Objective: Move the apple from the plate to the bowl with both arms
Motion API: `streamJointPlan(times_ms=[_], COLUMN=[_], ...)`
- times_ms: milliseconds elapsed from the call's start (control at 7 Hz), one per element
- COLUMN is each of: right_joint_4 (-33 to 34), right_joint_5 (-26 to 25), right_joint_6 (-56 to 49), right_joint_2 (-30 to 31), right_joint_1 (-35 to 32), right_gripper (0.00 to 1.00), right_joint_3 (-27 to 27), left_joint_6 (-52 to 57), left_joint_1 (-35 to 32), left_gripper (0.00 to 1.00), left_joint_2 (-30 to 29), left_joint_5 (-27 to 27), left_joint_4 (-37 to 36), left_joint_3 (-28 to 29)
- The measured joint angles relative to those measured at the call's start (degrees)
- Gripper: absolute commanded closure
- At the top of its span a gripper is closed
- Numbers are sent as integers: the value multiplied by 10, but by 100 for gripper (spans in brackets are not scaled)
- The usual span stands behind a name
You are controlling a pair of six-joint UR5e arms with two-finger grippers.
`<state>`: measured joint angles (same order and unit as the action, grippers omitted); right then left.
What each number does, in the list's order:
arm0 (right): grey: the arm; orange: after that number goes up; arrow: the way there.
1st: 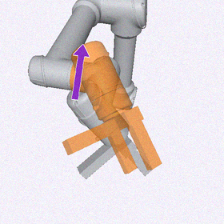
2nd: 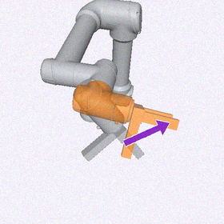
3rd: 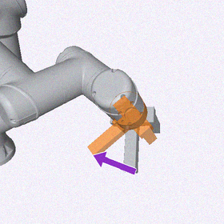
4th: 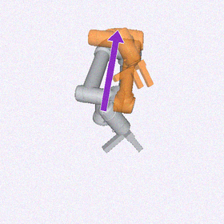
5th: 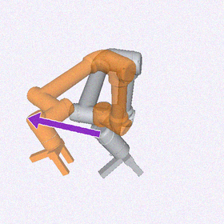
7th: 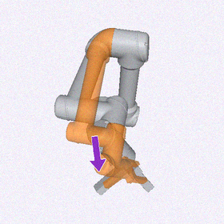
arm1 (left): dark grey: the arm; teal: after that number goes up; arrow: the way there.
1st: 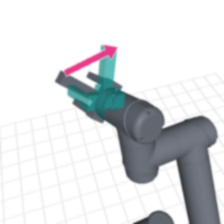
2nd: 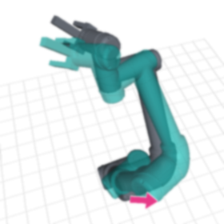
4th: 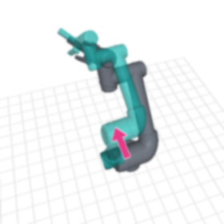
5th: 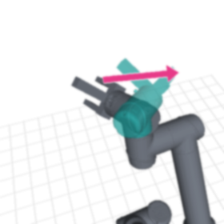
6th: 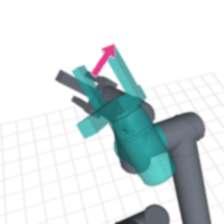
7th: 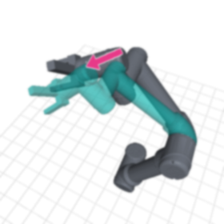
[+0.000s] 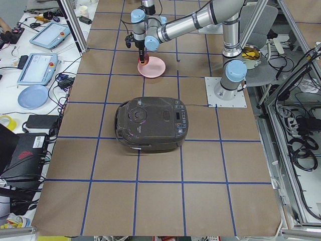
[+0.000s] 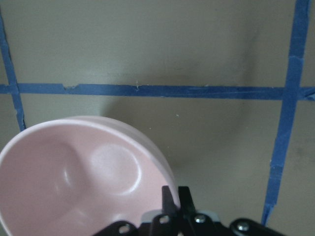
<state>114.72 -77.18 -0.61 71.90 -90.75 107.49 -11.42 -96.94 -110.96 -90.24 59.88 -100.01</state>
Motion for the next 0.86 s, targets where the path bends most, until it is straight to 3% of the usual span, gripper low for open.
streamJointPlan(times_ms=[143,286,429,571,857], right_joint_4=[3,4,5,5,-2], right_joint_5=[-5,-7,-9,-11,-19], right_joint_6=[1,1,1,1,4], right_joint_2=[-3,-5,-5,-3,5], right_joint_1=[-1,-1,0,0,4], right_gripper=[100,75,10,0,0], right_joint_3=[3,7,14,19,19], left_joint_6=[-1,-3,-5,-7,-31], left_joint_1=[-1,-2,-4,-7,-19], left_gripper=[95,95,95,95,95], left_joint_2=[1,2,5,8,15], left_joint_5=[1,1,1,2,9], left_joint_4=[0,0,0,1,3], left_joint_3=[-1,0,1,1,1])
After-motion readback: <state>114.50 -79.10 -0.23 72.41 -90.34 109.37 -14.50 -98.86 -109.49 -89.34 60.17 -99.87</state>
